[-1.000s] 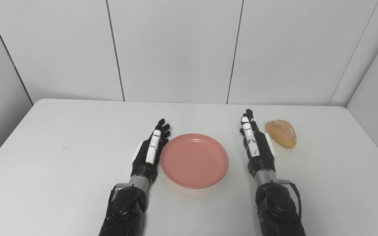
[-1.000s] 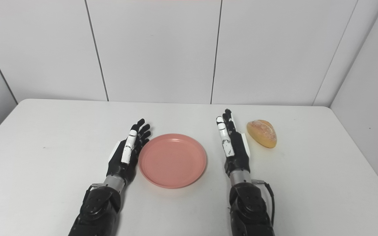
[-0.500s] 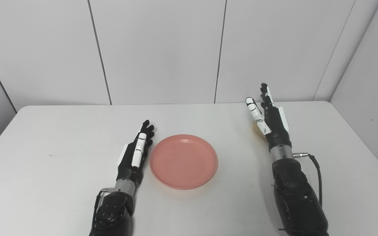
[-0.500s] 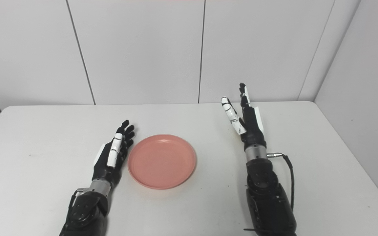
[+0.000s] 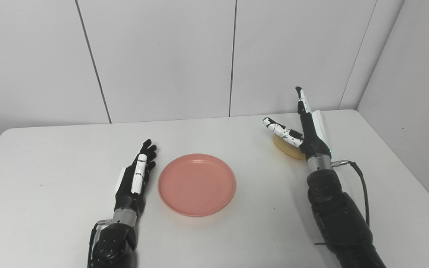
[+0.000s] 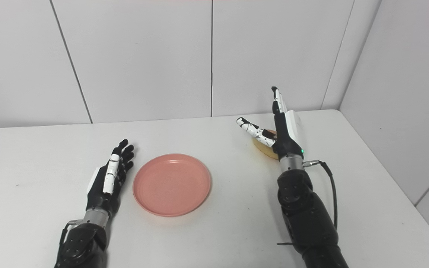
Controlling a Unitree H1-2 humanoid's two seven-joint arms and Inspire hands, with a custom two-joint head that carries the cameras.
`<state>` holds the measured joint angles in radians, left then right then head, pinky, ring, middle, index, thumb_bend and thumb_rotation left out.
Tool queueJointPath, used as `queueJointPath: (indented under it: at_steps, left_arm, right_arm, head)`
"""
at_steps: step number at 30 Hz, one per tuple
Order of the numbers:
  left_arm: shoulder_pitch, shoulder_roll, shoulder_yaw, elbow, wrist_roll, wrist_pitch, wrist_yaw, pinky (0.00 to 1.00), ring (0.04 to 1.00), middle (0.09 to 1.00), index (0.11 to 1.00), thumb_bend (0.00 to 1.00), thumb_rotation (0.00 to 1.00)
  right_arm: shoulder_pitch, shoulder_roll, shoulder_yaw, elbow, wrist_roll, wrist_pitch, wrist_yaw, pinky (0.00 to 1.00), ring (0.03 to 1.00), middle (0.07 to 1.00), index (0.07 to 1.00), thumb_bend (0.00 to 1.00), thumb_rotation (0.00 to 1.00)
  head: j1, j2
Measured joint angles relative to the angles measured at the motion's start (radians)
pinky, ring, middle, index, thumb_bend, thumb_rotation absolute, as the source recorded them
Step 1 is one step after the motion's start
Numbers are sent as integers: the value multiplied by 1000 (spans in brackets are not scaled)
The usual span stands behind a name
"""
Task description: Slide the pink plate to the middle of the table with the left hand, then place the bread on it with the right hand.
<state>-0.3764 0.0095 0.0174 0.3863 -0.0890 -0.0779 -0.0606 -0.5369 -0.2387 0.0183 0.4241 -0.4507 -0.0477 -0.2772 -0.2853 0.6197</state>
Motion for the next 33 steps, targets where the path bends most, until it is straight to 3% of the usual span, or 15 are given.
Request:
queueJointPath:
  at_steps: [9,15,16,20,22,29,33]
  left_arm:
    - [13,9,0,-23,0,11,-1,974,956,940,923,436,1000]
    - [14,9,3,-27,-10,18,-7,976,959,943,928,440,1000]
    - [14,9,3,-27,-13,19,-8,978,960,945,931,447,1000]
    - [14,11,5,-27,-22,18,-22,978,960,944,933,458,1000]
    - [14,11,6,-26,-23,18,-24,975,955,940,930,460,1000]
    - [14,10,8,-27,-27,18,-22,946,940,925,909,457,1000]
    - [15,10,7,-28,-20,19,-21,948,944,926,912,442,1000]
  right_arm:
    - [-37,-35,37,116,-82,40,-27,793,920,964,977,730,477]
    - [-43,-42,42,165,-71,83,-12,711,845,911,922,730,323]
    - [-43,-42,43,169,-67,85,-10,685,815,887,896,723,263]
    - [-48,-42,49,195,-50,87,12,682,803,864,874,678,215]
    - [-49,-42,55,197,-46,94,28,664,782,841,855,626,119]
    - [-60,-45,73,222,-53,109,25,631,745,806,820,551,34]
    - [-64,-41,63,234,-30,107,-1,516,649,731,772,467,1]
  head:
    - [-5,3]
    - [-3,9]
    - [-3,9]
    - [-2,11]
    - [0,11]
    - [0,12]
    - [3,12]
